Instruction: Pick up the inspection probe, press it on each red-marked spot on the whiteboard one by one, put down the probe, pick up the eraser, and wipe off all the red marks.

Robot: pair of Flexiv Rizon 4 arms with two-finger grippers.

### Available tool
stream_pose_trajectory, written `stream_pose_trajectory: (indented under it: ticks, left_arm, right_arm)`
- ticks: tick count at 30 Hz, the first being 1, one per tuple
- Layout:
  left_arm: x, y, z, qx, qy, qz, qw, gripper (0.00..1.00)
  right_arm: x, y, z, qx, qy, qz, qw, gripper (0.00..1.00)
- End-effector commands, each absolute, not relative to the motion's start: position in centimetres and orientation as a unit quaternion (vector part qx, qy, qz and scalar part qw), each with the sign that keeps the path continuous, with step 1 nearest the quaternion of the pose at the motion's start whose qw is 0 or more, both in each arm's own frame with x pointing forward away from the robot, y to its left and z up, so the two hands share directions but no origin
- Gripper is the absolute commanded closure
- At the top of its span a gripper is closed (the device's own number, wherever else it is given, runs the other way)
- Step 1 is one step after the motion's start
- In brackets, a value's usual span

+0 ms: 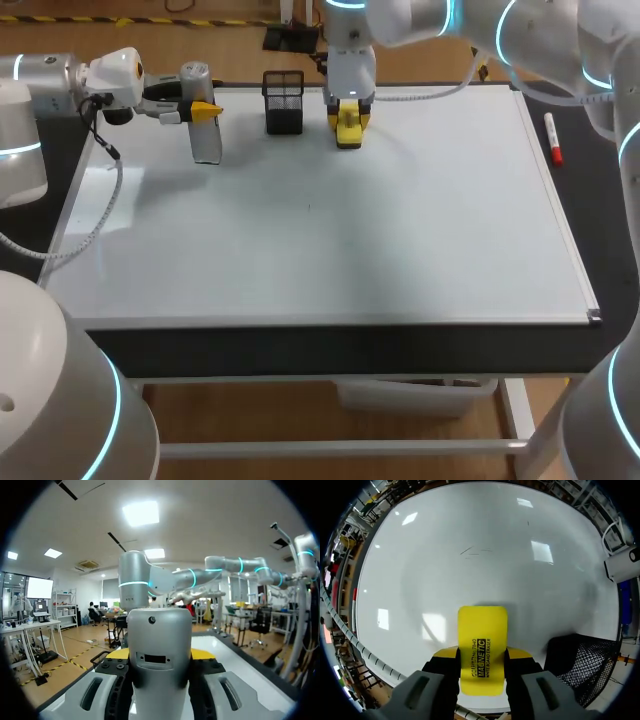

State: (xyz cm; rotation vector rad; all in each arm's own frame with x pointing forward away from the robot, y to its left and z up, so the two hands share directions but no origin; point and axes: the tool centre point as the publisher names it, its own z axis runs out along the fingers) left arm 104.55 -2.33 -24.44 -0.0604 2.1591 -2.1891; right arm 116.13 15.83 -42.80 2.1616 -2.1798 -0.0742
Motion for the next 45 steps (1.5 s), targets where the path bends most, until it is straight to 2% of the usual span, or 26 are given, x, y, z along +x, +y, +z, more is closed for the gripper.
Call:
stream_pose_trajectory:
  ticks: [1, 2, 3, 18, 26, 45]
  left_arm:
    - [104.4, -2.3, -24.3, -0.02, 0.702, -0.711, 0.035, 1.0]
    - [104.4, -2.3, -24.3, -0.02, 0.702, -0.711, 0.035, 1.0]
    - [104.4, -2.3, -24.3, -0.02, 0.702, -0.711, 0.035, 1.0]
    - [104.4, -2.3, -24.3, -0.02, 0.702, -0.711, 0.035, 1.0]
    - [104.4, -2.3, -24.3, -0.02, 0.702, -0.711, 0.035, 1.0]
    - [104.4, -2.3, -24.3, -0.02, 0.702, -0.711, 0.035, 1.0]
  right_arm:
    - [115.8, 15.5, -42.2, 0.702, -0.711, -0.018, 0.033, 0.53]
    - [115.8, 15.4, -42.1, 0.701, -0.712, -0.017, 0.032, 0.06]
    - [115.8, 15.3, -42.0, 0.699, -0.715, -0.015, 0.031, 0.0]
    - [116.1, 12.8, -40.3, 0.65, -0.759, -0.022, 0.015, 0.0]
    - [116.2, 11.2, -38.6, 0.575, -0.817, -0.037, 0.005, 0.0]
    - [115.7, 5.4, -33.1, 0.361, -0.911, -0.174, -0.094, 0.0]
